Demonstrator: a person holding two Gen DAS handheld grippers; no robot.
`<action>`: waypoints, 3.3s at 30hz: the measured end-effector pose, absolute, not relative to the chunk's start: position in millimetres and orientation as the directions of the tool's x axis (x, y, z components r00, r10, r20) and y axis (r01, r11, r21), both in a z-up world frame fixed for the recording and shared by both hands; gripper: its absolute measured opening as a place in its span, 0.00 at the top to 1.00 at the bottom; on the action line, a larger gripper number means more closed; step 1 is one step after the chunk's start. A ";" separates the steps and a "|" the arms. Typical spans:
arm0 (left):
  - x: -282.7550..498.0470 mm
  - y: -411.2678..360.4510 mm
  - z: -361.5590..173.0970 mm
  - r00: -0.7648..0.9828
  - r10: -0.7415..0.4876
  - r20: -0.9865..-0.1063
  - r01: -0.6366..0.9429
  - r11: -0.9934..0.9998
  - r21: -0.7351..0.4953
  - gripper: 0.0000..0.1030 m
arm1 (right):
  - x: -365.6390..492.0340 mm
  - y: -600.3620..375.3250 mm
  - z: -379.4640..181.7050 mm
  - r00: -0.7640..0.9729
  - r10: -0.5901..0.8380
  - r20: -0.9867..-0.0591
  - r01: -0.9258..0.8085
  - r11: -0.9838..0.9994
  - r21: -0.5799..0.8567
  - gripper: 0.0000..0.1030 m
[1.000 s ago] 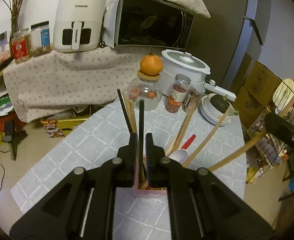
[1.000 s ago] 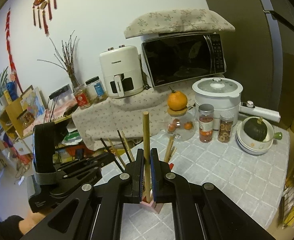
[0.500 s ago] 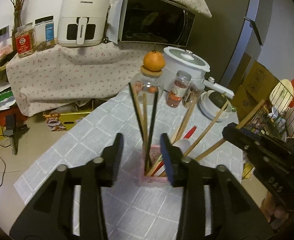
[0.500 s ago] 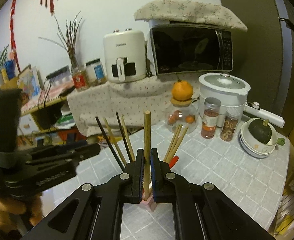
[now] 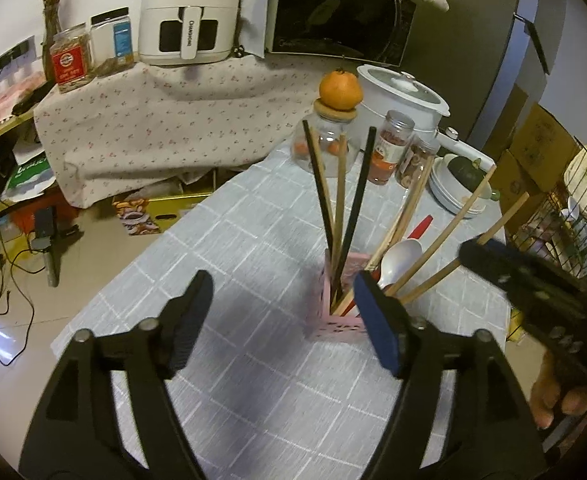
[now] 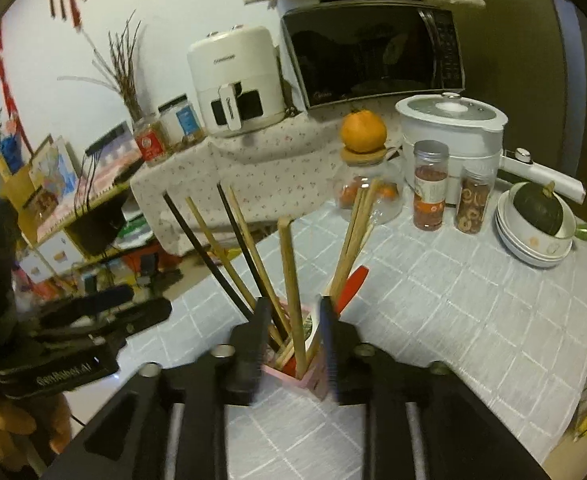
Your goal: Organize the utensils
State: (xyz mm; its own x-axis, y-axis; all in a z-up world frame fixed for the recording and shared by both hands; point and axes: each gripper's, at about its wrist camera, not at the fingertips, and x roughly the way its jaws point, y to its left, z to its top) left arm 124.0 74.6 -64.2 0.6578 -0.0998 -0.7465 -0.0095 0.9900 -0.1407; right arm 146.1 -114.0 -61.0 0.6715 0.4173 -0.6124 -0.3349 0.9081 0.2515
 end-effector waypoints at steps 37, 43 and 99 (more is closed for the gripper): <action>29.0 20.7 7.7 0.779 0.007 -0.627 -0.021 1.000 -0.014 0.01 | 34.7 -179.5 25.4 0.801 0.026 -0.598 -0.032 0.999 0.000 0.00; 27.1 19.4 7.5 0.778 0.008 -0.628 -0.022 1.000 -0.014 0.01 | 37.7 -180.8 20.1 0.787 0.035 -0.616 -0.033 0.999 0.015 0.00; 24.9 14.3 4.5 0.778 0.016 -0.627 -0.025 1.000 -0.005 0.01 | 39.0 -179.9 20.9 0.791 0.040 -0.611 -0.032 0.999 0.024 0.00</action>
State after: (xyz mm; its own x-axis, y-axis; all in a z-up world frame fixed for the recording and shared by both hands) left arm 24.9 14.3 4.5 0.7785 0.0163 -0.6275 -0.0247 0.9997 -0.0047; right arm 39.0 -179.9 20.9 0.7907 0.0400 -0.6109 -0.0317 0.9992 0.0244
